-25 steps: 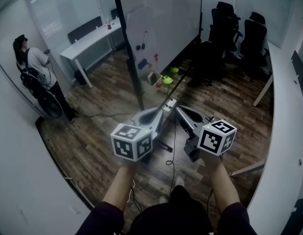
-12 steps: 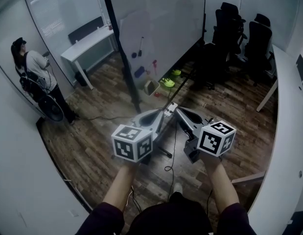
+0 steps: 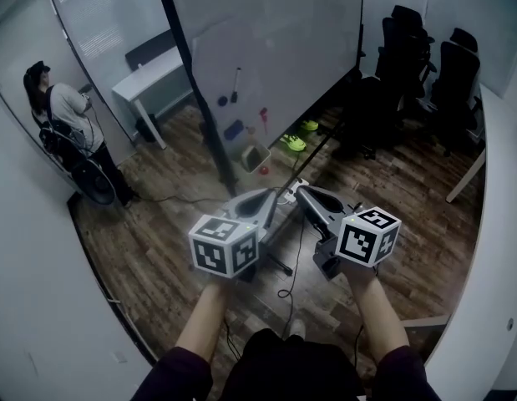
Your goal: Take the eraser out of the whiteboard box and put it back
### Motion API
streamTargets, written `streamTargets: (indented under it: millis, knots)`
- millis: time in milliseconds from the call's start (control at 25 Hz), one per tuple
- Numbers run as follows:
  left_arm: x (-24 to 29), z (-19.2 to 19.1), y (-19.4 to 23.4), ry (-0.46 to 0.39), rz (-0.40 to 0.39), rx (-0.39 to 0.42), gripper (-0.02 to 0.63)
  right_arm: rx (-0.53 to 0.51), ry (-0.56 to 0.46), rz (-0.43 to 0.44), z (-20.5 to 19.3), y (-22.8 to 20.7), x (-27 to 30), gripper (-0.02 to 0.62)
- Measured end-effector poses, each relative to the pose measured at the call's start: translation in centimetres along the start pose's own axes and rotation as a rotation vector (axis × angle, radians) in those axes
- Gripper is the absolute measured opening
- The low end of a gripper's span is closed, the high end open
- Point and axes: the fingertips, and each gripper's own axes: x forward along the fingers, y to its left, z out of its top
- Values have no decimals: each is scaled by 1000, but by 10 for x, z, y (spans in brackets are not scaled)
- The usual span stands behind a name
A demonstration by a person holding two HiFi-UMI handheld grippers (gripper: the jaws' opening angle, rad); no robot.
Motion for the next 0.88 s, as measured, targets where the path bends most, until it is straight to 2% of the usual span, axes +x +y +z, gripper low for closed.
streamTargets:
  millis: [440,880]
  knots:
    - [23,2,33,9,70,-13,6,24,34,66,1,-26,36,3]
    - [40,2,80,22,86,-25,6,43,44,68,-3,-47,79,3]
